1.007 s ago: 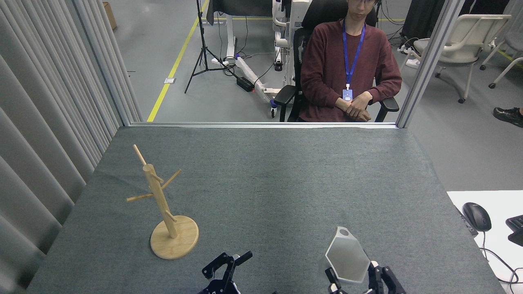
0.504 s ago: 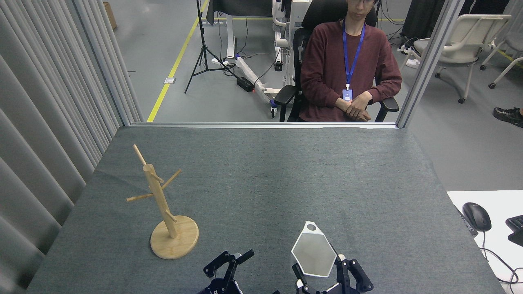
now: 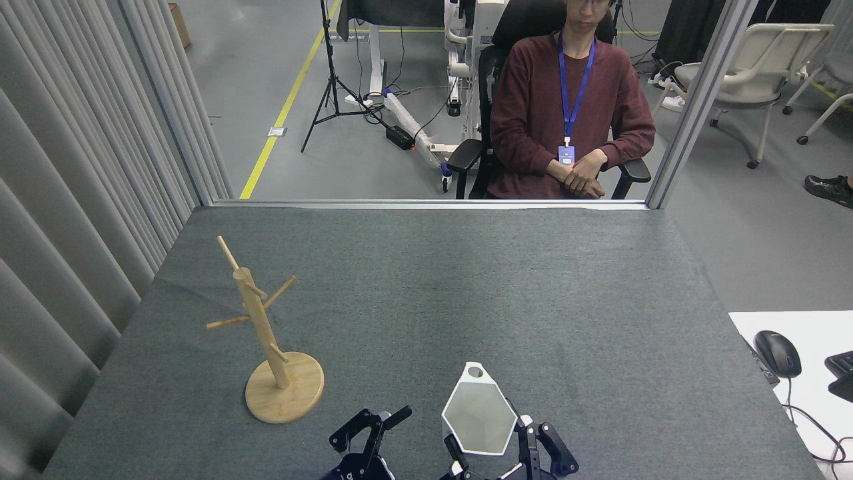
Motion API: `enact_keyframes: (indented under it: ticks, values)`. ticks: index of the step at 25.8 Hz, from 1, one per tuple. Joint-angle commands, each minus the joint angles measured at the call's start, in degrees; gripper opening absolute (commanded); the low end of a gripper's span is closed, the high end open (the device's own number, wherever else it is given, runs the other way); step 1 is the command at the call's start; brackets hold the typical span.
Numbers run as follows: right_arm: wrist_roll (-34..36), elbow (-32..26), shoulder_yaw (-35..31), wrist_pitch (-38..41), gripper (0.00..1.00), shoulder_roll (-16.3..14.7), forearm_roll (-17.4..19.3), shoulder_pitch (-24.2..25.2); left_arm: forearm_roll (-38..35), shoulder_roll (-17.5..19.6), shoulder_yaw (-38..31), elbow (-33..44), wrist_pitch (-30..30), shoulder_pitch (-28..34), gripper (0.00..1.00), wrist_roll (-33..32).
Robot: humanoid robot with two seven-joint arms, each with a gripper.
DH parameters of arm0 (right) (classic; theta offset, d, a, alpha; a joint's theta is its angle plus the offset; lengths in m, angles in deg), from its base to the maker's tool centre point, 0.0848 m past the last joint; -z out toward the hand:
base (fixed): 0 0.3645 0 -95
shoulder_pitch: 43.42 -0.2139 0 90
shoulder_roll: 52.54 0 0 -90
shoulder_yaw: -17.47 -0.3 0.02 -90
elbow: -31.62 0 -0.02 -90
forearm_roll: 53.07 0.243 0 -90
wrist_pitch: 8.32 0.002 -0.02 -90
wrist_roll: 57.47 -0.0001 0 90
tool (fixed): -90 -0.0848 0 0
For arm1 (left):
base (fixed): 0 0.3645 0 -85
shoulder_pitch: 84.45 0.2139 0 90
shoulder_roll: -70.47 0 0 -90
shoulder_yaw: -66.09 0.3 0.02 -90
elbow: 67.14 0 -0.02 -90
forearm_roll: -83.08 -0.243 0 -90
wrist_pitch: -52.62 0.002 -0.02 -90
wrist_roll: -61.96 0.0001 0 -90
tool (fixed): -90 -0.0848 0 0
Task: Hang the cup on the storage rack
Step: 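Move the held cup toward the left gripper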
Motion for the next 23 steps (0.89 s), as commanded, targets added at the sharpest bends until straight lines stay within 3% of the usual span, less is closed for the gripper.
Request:
enact_keyframes:
  ticks: [1,23]
  values:
    - [0.0,0.0,1.64,-0.76,0.55,0.21,-1.49,-0.01,0.0,-0.04,-0.02,0.1,-0.04,-0.09,1.0,-0.01]
    - [0.0,0.88,8.85,-4.45,0.55,0.56,-4.66,-0.1,0.0,0.05,0.16,0.89,-0.04,-0.8,1.0,-0.01]
